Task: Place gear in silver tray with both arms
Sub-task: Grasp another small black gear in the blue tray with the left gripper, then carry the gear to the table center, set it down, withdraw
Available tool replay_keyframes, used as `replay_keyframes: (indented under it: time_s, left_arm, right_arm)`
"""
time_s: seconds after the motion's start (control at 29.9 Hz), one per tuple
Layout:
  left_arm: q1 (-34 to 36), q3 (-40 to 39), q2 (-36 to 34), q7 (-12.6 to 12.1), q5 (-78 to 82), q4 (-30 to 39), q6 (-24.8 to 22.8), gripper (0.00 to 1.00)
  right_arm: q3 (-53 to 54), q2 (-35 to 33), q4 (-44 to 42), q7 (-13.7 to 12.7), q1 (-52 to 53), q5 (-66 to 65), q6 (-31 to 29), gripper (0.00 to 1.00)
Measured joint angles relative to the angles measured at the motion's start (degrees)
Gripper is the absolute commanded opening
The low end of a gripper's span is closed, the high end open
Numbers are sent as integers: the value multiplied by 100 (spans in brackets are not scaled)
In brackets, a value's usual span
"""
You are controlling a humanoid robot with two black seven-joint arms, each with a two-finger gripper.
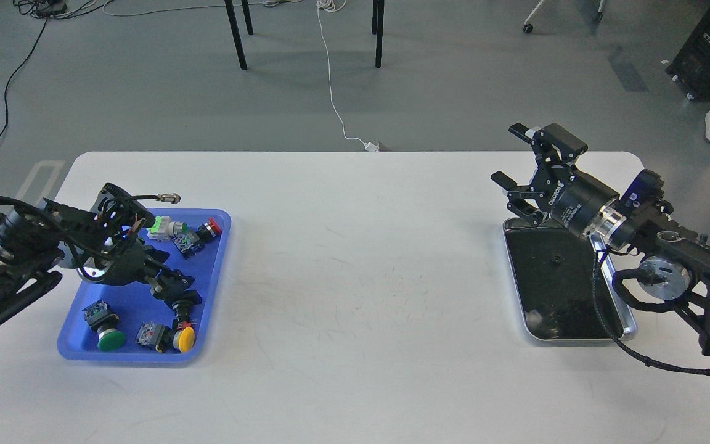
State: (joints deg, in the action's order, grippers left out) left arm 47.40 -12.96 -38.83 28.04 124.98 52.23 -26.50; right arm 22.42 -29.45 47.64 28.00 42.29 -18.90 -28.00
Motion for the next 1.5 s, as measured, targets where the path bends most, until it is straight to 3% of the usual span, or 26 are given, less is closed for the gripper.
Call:
replay_keyframes:
  time_s: [0.2, 0.64, 1.0, 1.14, 1.27, 1.5]
  left_arm:
    - [-2, 2, -15, 1, 0, -1, 1, 12]
    - [78, -21, -73, -14, -16, 65, -9, 12]
    - [442, -71, -1168, -4, -793, 1815, -150, 12]
    - [855, -86, -1254, -3, -962, 2214, -151, 12]
    - [1308, -54, -904, -4, -986, 2310, -152, 13]
    - [1673, -11, 570, -4, -802, 2226, -151, 13]
  right_arm:
    - [4, -8, 0, 0, -2, 0, 0, 95]
    - [8, -29, 1, 0, -1, 0, 0, 95]
    - [17, -76, 27, 0, 11, 0, 0, 95]
    - [17, -76, 27, 0, 10, 0, 0, 95]
    - [20, -78, 28, 0, 39, 0, 0, 95]
    - [-20, -20, 30, -1, 589, 10, 0, 95]
